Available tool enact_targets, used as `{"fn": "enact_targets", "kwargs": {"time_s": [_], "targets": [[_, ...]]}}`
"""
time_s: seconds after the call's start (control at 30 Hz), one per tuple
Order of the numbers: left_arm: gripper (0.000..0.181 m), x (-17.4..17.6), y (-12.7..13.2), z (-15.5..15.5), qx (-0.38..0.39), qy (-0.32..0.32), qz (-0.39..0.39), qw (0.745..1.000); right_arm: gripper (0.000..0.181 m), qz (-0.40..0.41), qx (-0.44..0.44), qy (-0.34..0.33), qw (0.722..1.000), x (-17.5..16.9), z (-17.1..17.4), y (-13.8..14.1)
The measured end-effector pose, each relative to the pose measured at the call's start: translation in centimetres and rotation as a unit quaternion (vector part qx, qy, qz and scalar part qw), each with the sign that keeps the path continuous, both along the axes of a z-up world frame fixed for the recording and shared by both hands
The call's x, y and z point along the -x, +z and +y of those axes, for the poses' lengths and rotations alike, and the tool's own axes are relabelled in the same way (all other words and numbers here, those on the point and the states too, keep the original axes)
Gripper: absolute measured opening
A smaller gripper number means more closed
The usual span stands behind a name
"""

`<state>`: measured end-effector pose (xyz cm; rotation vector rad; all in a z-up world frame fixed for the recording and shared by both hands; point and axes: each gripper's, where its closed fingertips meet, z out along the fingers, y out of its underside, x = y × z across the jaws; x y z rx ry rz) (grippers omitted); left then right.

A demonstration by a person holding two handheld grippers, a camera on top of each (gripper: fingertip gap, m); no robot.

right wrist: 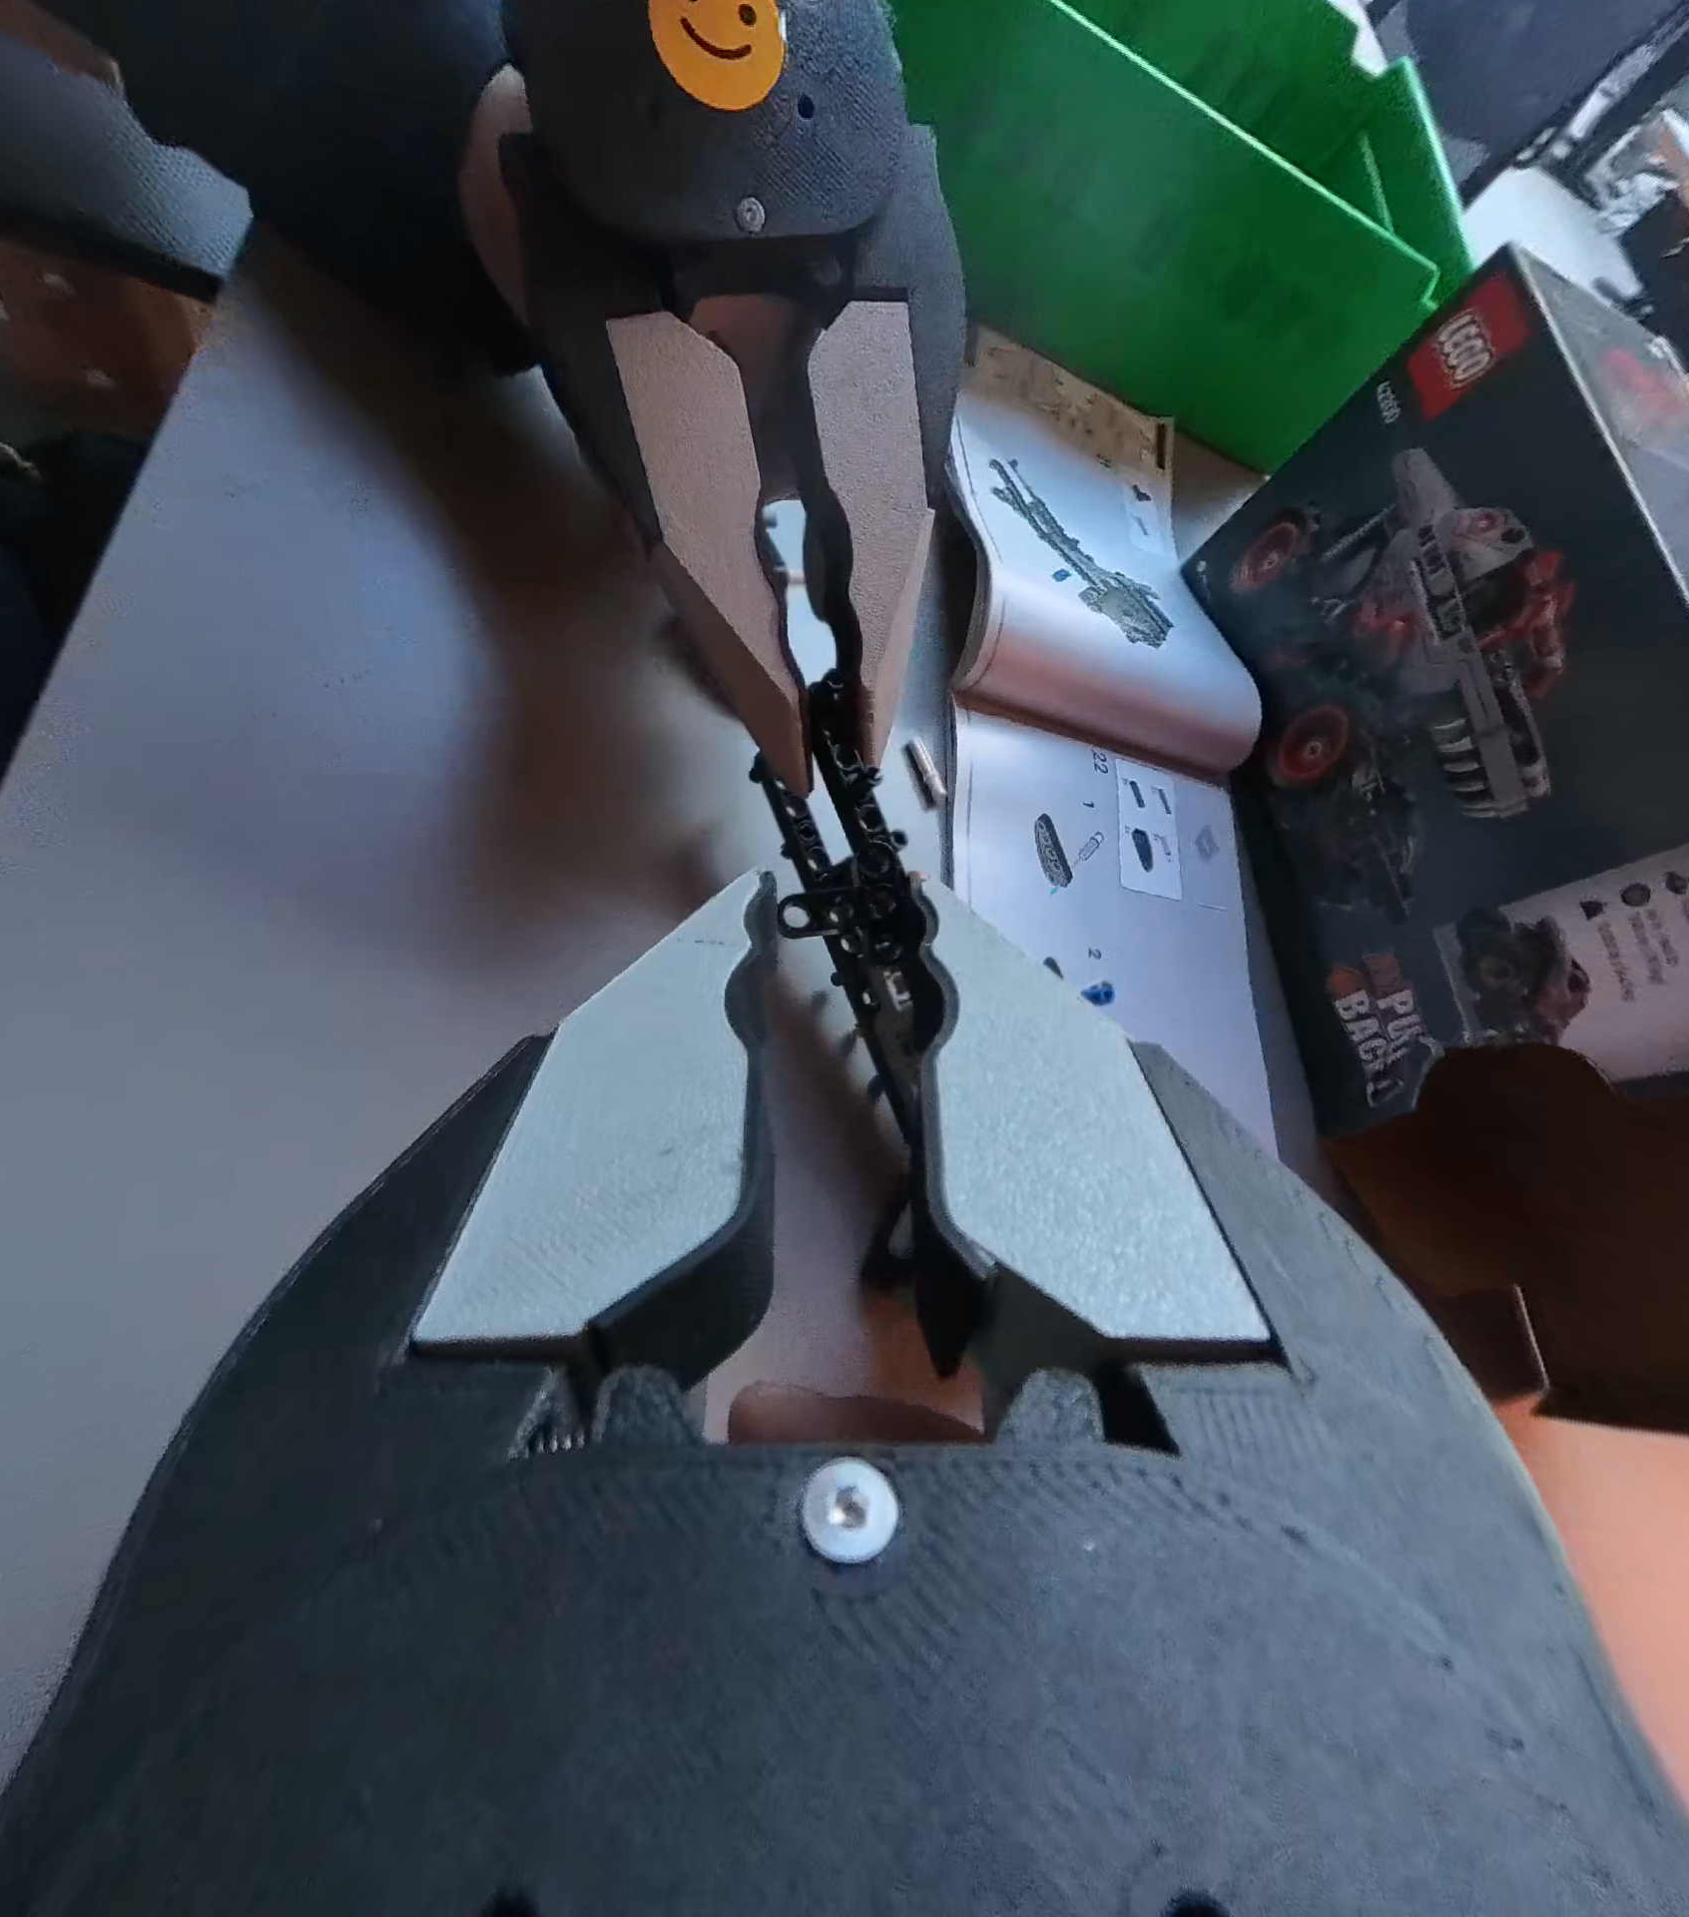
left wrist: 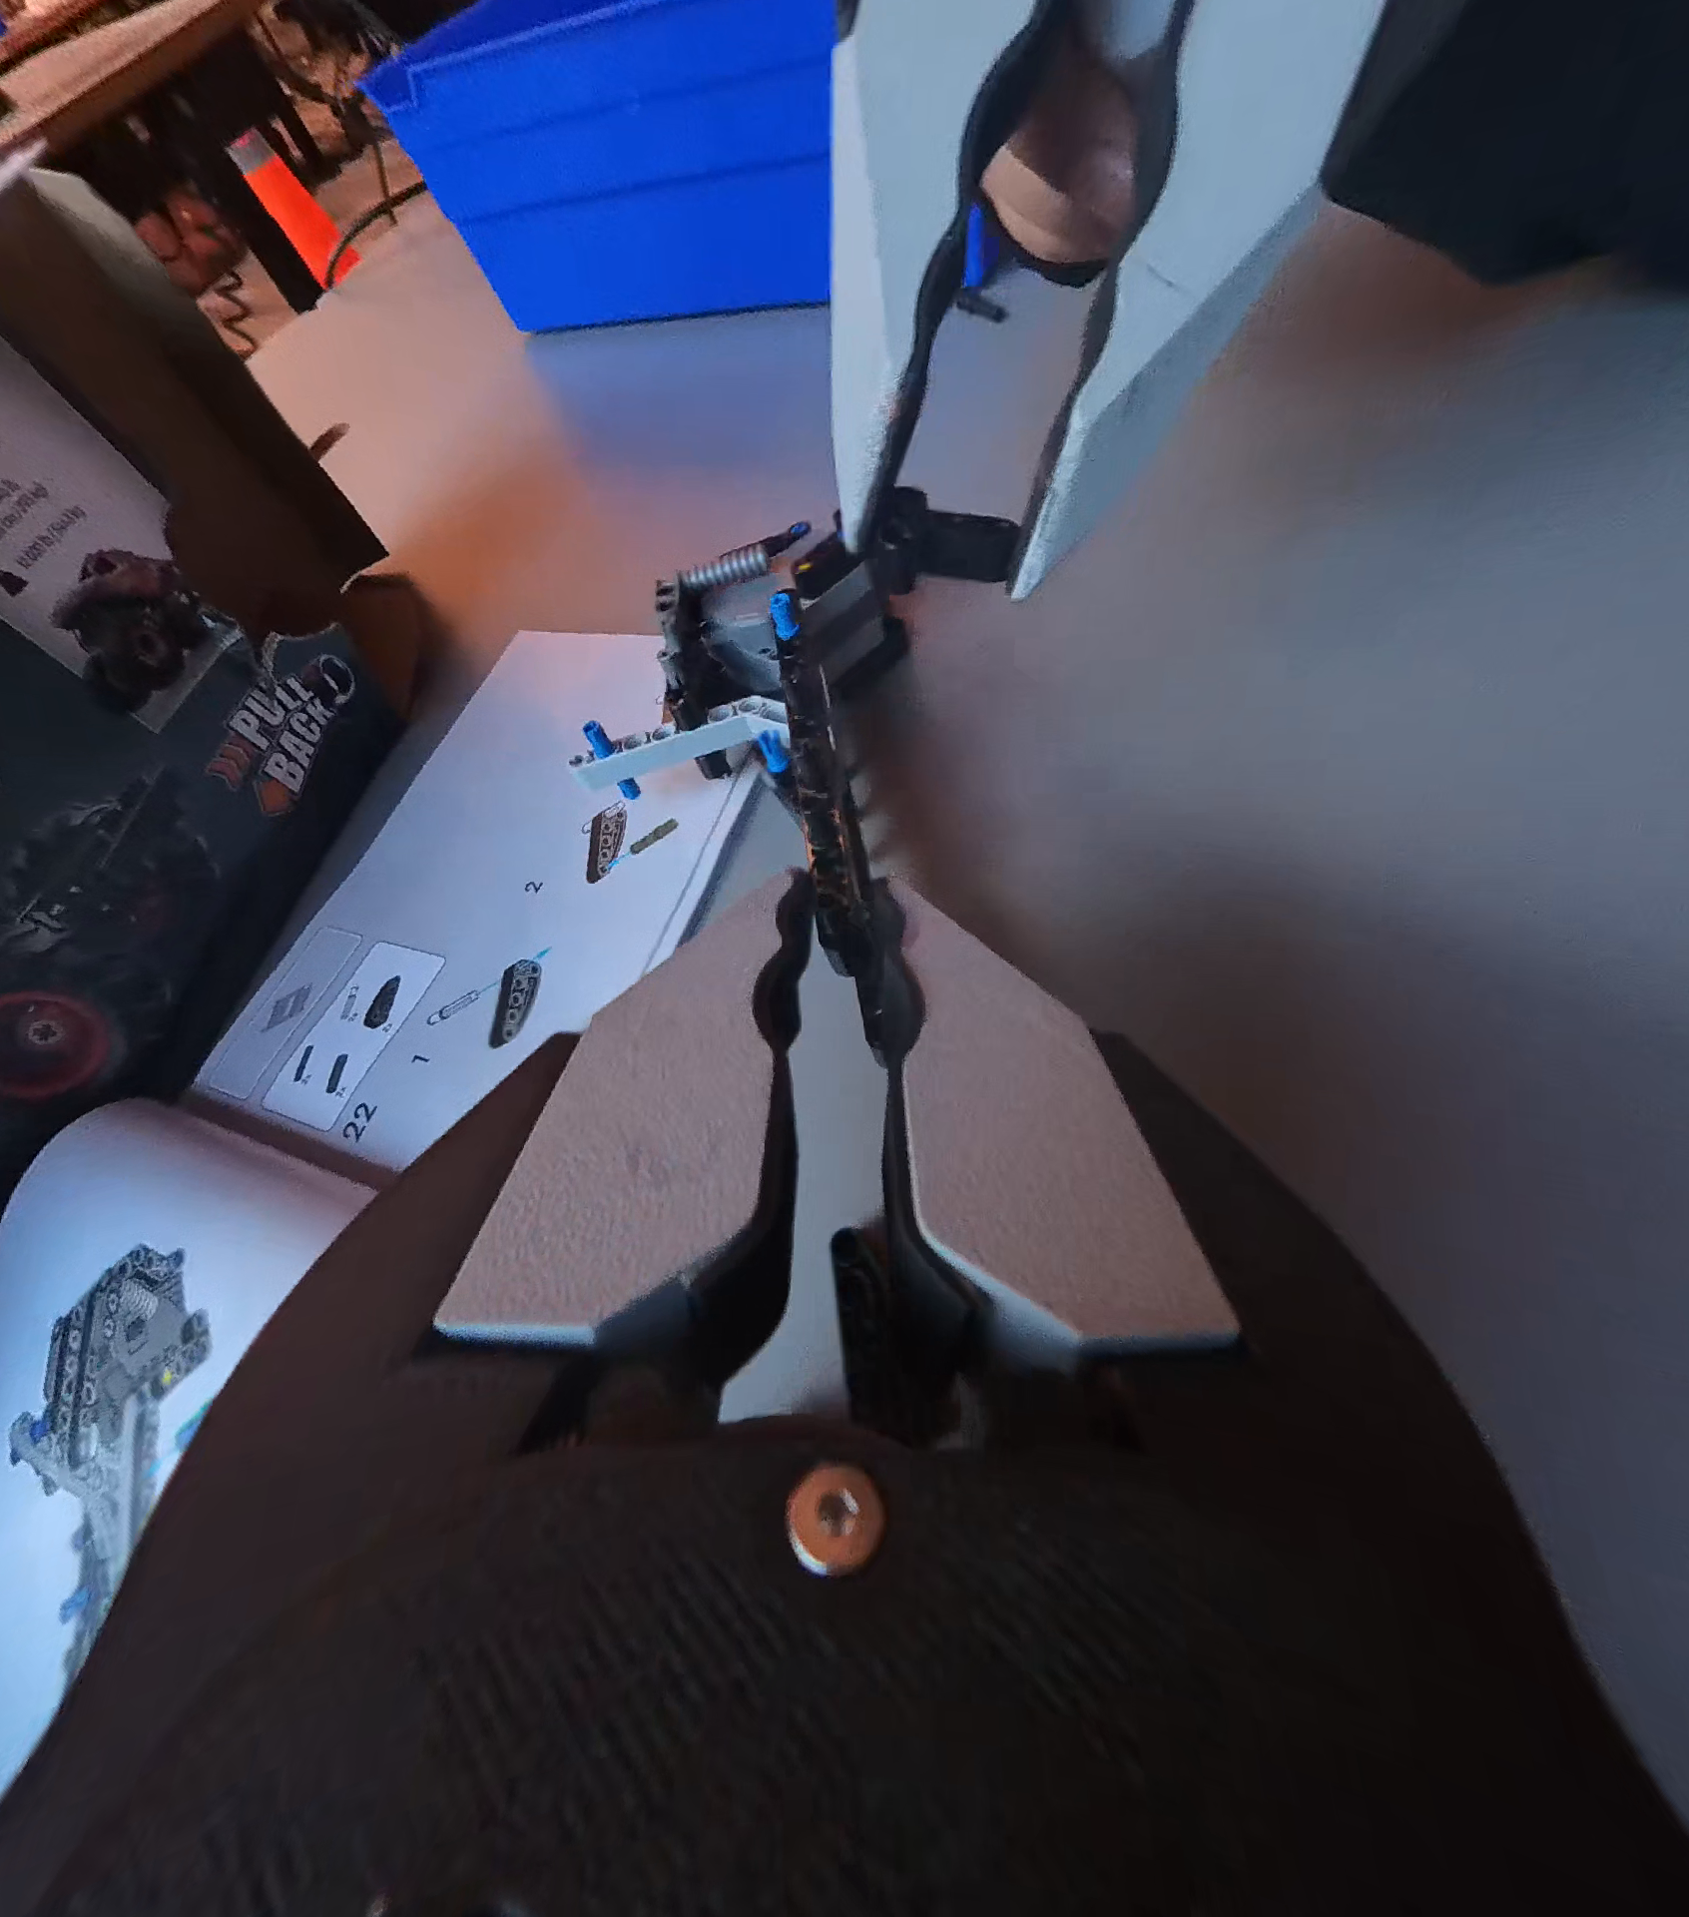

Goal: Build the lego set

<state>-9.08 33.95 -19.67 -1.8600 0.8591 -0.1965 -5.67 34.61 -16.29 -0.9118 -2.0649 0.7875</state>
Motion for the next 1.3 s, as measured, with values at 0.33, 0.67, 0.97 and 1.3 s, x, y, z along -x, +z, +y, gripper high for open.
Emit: {"fn": "enact_targets", "kwargs": {"time_s": [0.33, 0.67, 0.97, 1.3], "targets": [[0.004, 2.1, 0.0, -0.3, 0.043, -0.103, -0.043, 0.993, 0.021, -0.037, 0.024, 0.042, 0.998, 4.0, -1.8, -0.2], [0.005, 2.1, -0.2, -0.2, 0.027, -0.085, -0.029, 0.996, 0.021, -0.071, 0.072, 0.005, 0.995, 5.0, -1.5, -1.4], [0.005, 2.0, -0.2, -0.1, 0.031, -0.081, -0.035, 0.996, 0.021, -0.074, 0.095, 0.002, 0.993, 5.2, -1.2, -1.5], [0.005, 2.1, -0.3, 0.0, 0.039, -0.073, -0.037, 0.996, 0.021, -0.069, 0.112, 0.009, 0.991, 5.2, -1.3, -1.7]]}}
